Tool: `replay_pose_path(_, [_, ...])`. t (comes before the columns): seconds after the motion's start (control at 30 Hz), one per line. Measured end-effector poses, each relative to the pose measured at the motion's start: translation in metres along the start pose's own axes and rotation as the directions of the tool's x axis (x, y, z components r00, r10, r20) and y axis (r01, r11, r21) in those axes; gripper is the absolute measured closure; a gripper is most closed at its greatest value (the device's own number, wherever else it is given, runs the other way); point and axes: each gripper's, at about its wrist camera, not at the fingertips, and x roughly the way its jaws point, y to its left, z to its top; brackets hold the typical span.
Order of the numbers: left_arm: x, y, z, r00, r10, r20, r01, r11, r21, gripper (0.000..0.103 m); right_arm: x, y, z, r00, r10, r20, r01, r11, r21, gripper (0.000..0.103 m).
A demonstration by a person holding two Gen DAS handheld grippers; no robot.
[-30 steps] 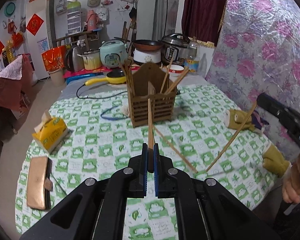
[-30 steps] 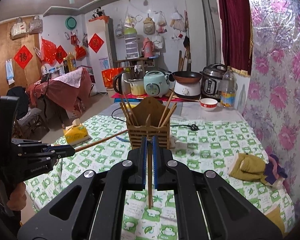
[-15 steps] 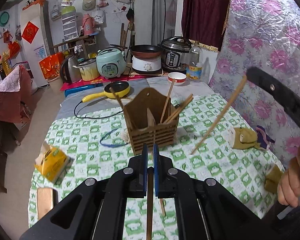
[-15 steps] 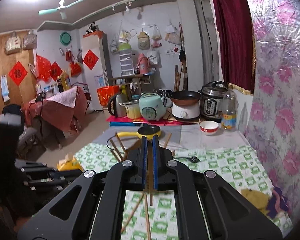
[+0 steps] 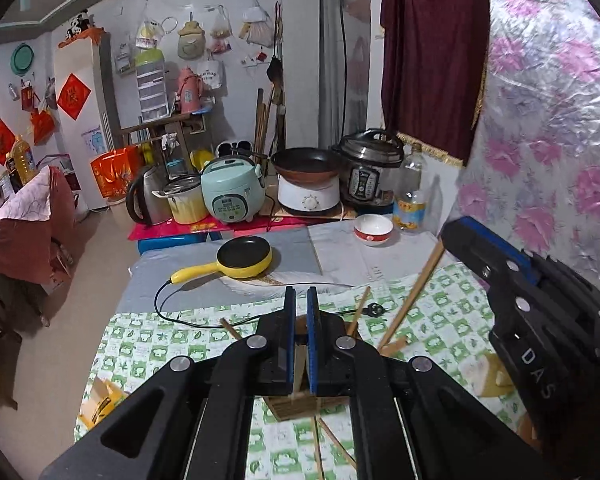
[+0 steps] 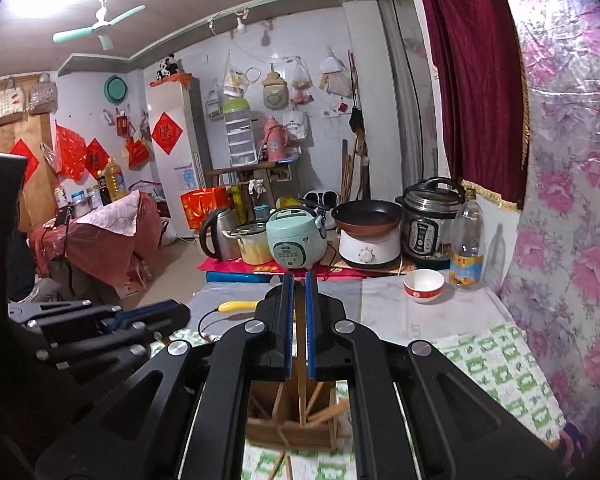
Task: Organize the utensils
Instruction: 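Lift both held chopsticks and lower them into the wooden holder, then open both tools to release the chopsticks into the holder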
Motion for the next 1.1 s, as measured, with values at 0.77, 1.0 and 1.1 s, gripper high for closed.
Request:
replay_pose_path(0.77, [0.067,0.025,0.015,0.999,0.006,-0.052,-0.009,0.998,-0.055,0.097,0.092,-0.014,-0.030,0.992,0.000,-0.130,0.004,1.000,0.031,0.096])
replay_pose_path(1.0, [0.078,0.036,-0.003,0.994,0.004,-0.106,-0.012,0.997,-0.073,0.076,0.085,-0.014,-0.033,0.992,-0.007,-0.125,0.009,1.000,0.022,0.092])
replay_pose_path(1.1, [0.068,0.040,-0.007,0.997,0.028,-0.075,-0.035,0.996,-0.086,0.049,0.077,-0.015,-0.033,0.993,-0.005,-0.118,0.008,1.000,0.030,0.092])
